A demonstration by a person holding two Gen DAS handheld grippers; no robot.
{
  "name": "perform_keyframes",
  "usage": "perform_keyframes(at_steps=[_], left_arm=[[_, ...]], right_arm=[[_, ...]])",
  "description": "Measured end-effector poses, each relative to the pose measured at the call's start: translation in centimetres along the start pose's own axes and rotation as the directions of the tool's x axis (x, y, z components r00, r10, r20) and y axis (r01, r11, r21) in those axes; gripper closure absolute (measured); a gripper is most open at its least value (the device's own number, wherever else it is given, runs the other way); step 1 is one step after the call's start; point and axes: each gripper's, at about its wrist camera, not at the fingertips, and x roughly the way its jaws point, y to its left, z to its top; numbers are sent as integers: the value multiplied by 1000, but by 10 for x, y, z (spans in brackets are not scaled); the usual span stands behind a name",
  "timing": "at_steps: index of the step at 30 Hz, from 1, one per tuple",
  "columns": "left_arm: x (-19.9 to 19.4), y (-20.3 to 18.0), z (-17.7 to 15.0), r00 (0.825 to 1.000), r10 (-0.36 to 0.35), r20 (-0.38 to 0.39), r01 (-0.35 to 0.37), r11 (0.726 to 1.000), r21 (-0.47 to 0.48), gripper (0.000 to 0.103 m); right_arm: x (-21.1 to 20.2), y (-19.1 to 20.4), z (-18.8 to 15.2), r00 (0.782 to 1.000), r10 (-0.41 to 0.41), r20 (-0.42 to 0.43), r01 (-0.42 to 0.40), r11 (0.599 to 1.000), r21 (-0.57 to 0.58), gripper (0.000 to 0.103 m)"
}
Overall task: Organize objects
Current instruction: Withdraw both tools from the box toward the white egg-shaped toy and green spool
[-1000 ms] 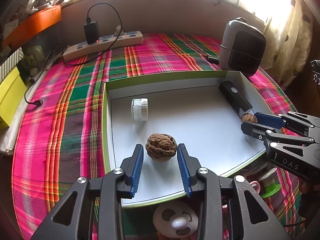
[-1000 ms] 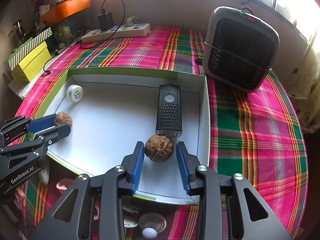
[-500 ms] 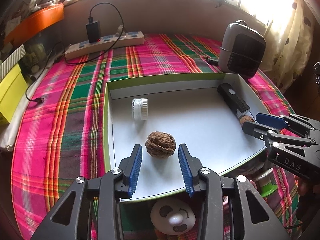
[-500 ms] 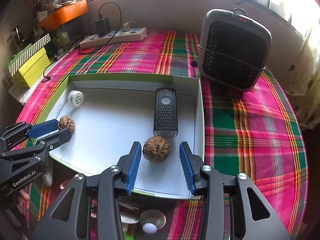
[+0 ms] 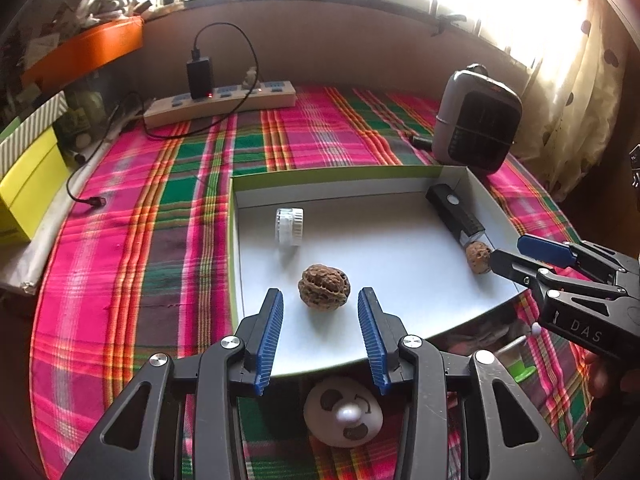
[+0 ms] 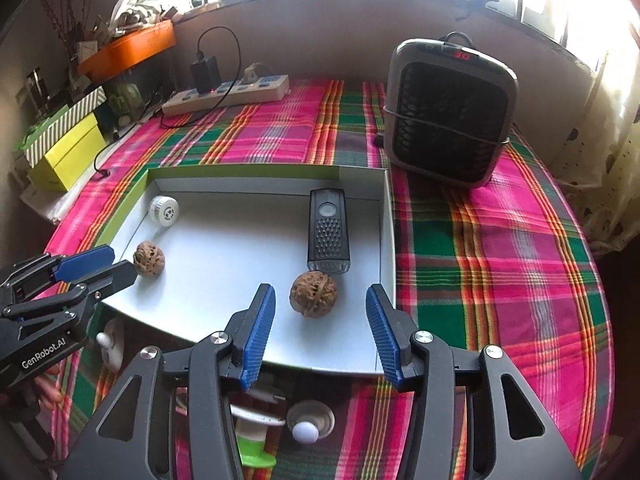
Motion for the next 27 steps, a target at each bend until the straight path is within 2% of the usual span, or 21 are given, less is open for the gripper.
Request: perform_keyframes(at_steps=[16, 27], left_arm=[[-39, 18, -28, 998, -28, 64, 33, 997, -76, 66], [-38, 22, -54, 995, -99, 29, 102, 988, -113, 63]], right_arm=[[-37, -13, -28, 997, 1, 77, -7, 997, 78, 54], [-55, -10, -61, 996, 9, 91, -18, 996, 92, 54]])
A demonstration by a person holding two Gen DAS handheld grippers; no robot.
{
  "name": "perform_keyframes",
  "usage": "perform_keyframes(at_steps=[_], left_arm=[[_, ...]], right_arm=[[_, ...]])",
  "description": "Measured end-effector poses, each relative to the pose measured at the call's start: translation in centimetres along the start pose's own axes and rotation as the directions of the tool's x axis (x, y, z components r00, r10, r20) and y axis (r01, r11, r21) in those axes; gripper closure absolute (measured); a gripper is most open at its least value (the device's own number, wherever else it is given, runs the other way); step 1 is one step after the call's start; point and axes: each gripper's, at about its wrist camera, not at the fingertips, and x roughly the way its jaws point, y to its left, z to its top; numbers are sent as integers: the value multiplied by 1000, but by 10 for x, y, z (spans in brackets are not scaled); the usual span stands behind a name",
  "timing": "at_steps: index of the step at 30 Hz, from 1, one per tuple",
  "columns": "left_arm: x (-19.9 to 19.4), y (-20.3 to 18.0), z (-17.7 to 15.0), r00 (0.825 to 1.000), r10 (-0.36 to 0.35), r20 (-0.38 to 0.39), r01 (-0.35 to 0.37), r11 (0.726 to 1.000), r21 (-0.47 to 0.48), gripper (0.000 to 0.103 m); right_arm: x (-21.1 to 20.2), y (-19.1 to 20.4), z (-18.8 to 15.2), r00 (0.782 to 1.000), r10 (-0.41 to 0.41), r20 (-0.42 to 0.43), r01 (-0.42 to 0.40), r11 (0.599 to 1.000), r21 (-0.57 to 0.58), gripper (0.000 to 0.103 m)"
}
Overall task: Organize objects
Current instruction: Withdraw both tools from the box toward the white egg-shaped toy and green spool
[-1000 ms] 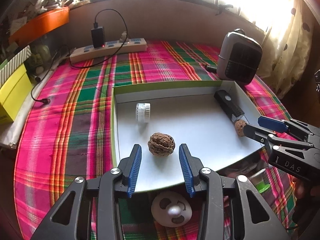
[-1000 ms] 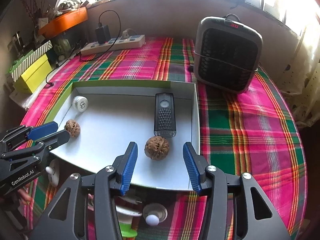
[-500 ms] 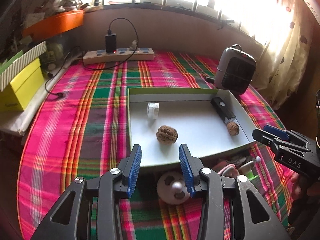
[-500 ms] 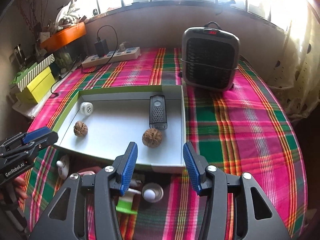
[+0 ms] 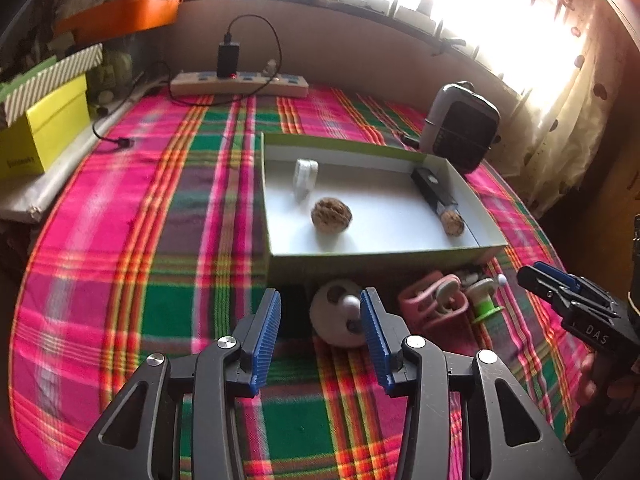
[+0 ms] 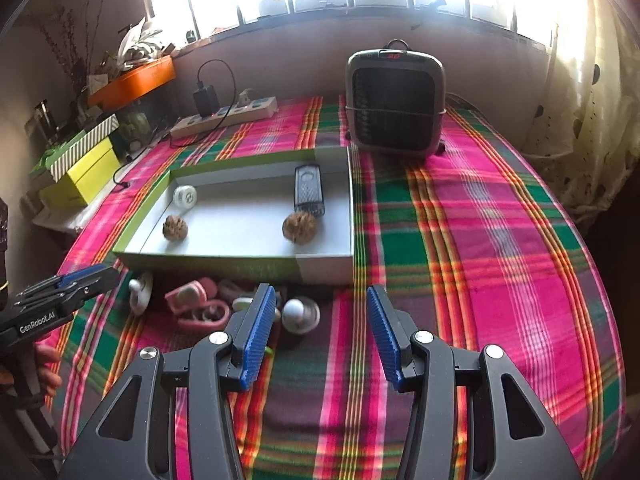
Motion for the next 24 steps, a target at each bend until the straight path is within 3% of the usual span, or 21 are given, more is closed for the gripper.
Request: perform_keyframes(at_steps=[11, 24], left_arm=[[14, 4, -6, 998, -47, -47, 45, 998, -36, 61], [32, -5, 0, 995, -56, -83, 56, 998, -4, 60]], right_arm=[[0, 9, -16, 1000, 10, -21, -10, 1000, -6, 54], [1, 12, -19, 999, 2, -33, -3, 1000, -2, 54]])
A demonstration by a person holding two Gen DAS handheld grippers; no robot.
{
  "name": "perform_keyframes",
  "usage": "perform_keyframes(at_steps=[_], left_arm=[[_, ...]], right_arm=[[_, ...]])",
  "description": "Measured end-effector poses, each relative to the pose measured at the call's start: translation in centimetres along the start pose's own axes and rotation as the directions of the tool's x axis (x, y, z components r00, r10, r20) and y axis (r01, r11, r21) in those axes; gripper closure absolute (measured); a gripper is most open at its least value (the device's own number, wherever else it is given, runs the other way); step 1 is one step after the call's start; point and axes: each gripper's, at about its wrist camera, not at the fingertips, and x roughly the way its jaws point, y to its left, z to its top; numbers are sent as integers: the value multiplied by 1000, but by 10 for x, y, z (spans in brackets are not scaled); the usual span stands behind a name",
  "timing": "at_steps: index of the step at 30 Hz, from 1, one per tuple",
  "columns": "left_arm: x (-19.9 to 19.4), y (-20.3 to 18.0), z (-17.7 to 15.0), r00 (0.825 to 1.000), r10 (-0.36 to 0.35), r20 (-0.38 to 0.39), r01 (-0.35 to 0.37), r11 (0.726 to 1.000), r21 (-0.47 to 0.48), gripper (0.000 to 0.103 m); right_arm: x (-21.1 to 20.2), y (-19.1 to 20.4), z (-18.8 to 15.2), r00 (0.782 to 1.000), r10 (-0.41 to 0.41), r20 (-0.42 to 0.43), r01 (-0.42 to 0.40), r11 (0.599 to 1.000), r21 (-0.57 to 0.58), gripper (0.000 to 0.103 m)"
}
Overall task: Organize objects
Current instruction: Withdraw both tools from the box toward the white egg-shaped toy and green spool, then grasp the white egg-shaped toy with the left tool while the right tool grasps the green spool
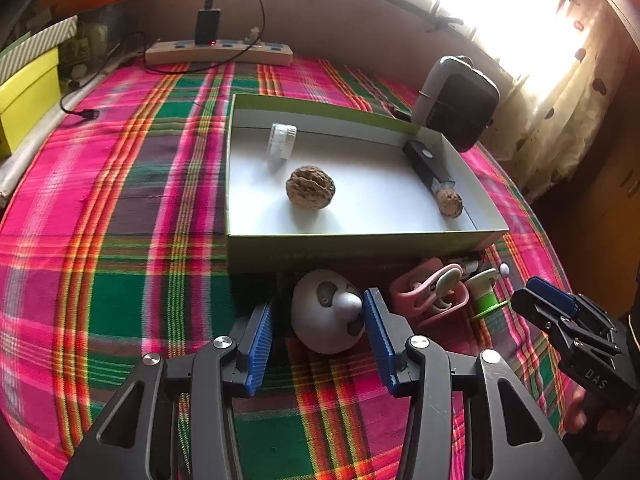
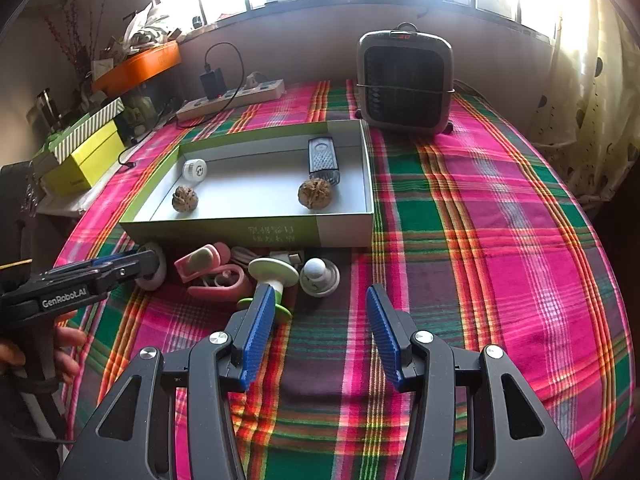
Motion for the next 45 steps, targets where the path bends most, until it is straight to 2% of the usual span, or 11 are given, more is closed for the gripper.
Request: perform_keyframes(at_steps=[8, 12, 29, 45], left_arm=[[1, -2, 1, 1000, 7, 1, -7, 1000, 3, 61], [1, 0, 1, 1000, 15, 5, -15, 1000, 5, 70], [-10, 15, -6, 1000, 9, 13, -8, 1000, -8, 70], [-11, 15, -6, 1000, 8, 14, -7, 1000, -6, 70]], right_arm=[[1, 4, 0, 1000, -6, -4, 6, 1000, -2, 54], [1, 6, 0, 1000, -12, -6, 12, 1000, -6, 54], [11, 28, 2, 1000, 23, -21, -24, 999, -43, 54], [33, 33, 1, 997, 7, -73, -12, 998, -68, 54]])
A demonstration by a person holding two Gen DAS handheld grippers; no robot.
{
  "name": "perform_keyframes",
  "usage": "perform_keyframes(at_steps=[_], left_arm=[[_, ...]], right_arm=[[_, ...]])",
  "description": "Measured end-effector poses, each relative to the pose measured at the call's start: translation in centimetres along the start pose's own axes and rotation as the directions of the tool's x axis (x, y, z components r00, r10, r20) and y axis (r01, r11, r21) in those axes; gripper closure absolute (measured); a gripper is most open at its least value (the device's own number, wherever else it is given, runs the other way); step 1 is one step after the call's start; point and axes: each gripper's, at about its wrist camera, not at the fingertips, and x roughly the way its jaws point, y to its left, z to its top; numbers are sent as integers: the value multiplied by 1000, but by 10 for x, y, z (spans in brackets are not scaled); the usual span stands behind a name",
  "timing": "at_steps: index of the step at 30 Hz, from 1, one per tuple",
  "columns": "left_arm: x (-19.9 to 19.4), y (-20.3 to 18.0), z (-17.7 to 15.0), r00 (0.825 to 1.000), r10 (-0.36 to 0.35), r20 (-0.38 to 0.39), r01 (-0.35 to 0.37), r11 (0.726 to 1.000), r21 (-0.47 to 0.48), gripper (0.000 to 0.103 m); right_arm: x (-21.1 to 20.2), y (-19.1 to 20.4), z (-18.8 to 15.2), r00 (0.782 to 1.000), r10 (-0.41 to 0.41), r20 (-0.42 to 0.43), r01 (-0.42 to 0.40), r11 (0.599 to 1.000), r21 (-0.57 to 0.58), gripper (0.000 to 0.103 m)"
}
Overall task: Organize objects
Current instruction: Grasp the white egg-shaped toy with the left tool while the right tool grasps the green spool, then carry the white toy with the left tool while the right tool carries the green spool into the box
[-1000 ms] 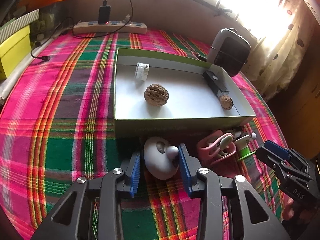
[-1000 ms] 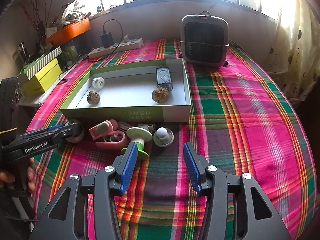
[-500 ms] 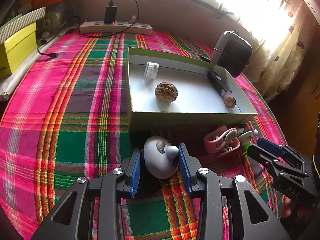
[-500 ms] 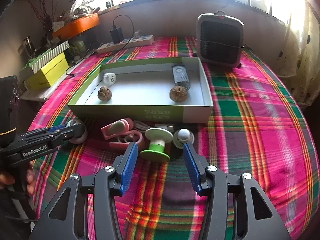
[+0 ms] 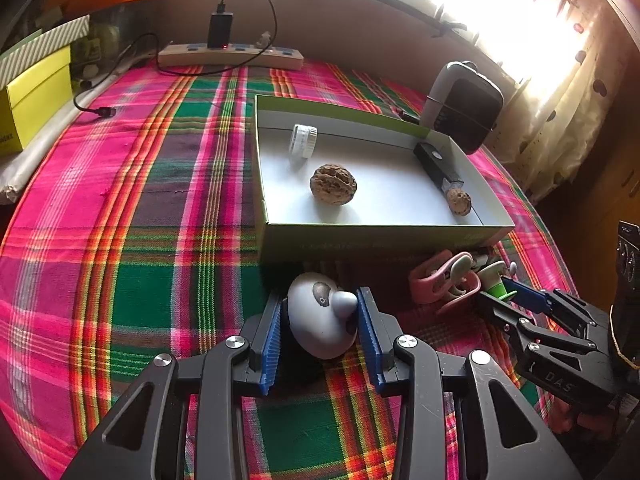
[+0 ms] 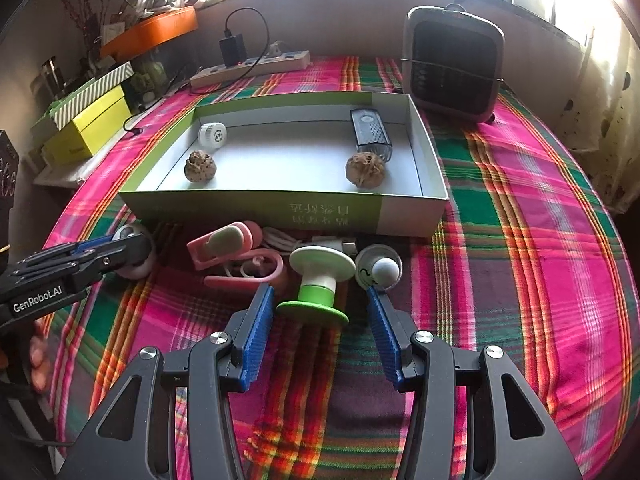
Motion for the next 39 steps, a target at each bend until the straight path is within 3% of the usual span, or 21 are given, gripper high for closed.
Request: perform_keyframes(at_steps=[3, 10, 39], left_arm=[[0, 0, 0, 1000, 3, 1, -3, 1000, 4, 70], [0, -1, 0, 1000, 3, 1, -4, 1000, 5, 70], [-8, 6, 2, 1000, 19, 21, -19, 1000, 9, 70]], right_arm=[[1, 0, -1, 1000, 0, 3, 0, 1000, -5, 55], [0, -1, -1, 1000, 1, 16, -1, 1000, 0, 68], [-9, 4, -2, 999, 27, 44, -26, 1000, -15, 69]])
